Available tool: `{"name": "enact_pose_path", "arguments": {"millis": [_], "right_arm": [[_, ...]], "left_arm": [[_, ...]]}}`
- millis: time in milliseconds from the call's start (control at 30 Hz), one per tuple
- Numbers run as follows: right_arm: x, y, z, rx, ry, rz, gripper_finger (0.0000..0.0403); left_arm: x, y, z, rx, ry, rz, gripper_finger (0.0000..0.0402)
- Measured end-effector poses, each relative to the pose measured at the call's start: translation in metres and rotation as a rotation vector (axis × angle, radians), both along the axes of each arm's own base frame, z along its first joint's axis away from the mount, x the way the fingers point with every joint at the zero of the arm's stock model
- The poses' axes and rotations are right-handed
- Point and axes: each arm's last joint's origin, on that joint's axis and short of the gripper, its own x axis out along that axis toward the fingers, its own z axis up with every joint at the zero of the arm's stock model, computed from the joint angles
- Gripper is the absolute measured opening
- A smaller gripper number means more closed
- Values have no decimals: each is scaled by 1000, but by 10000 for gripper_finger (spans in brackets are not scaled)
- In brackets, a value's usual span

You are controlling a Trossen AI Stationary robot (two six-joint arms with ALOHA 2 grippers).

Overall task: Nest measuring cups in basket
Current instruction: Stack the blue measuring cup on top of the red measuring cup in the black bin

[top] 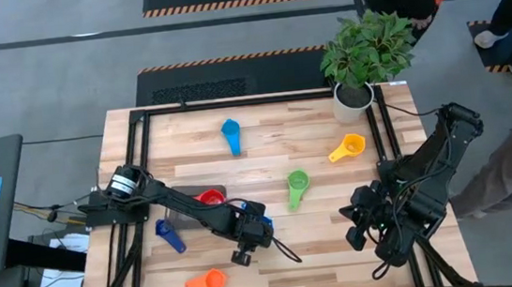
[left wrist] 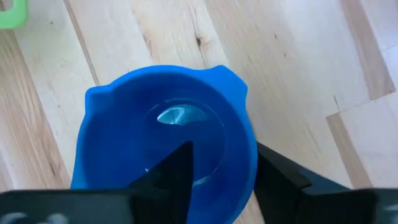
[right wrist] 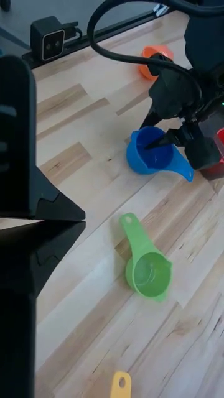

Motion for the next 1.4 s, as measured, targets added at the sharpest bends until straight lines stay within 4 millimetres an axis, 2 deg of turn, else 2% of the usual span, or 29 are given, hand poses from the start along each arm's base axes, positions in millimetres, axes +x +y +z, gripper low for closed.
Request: {"name": "enact_pose_path", "arguments": {"millis": [200, 333, 400, 500, 667, 733, 800, 900, 1000, 1200, 1333, 1400], "right_arm": [[0, 0, 0, 0, 0, 0, 24], [0, 0, 0, 0, 0, 0, 24], [0, 0, 0, 0, 0, 0, 27], [0, 0, 0, -1, 0, 0, 32], [0, 0, 0, -1, 1, 0, 36], [0, 0, 0, -1, 1, 0, 34], [0, 0, 0, 0, 0, 0, 31], [0, 0, 0, 3, -3, -1, 26], [1, 0, 0, 2, -2, -2, 23], [0, 0, 0, 0, -1, -2, 26], [1, 0, 0, 3, -3, -2, 34], [1, 0, 0, 4, -5, -3, 35]], "left_arm": [[0, 0, 0, -15, 6, 19, 19], [0, -1, 2, -48, 16, 75, 4], [3, 0, 10, -39, 10, 78, 2], [14, 1, 36, 25, -32, 57, 2], [26, 13, 96, 175, -101, 113, 1], [24, 22, 121, 182, -80, 204, 1], [17, 33, 140, 170, -42, 370, 1], [2, 46, 157, 167, 37, 621, 1], [-11, 49, 162, 210, 94, 758, 0], [-21, 28, 148, 152, 177, 727, 0], [-42, 22, 144, 136, 218, 769, 0], [-60, 23, 146, 135, 218, 818, 0]]}}
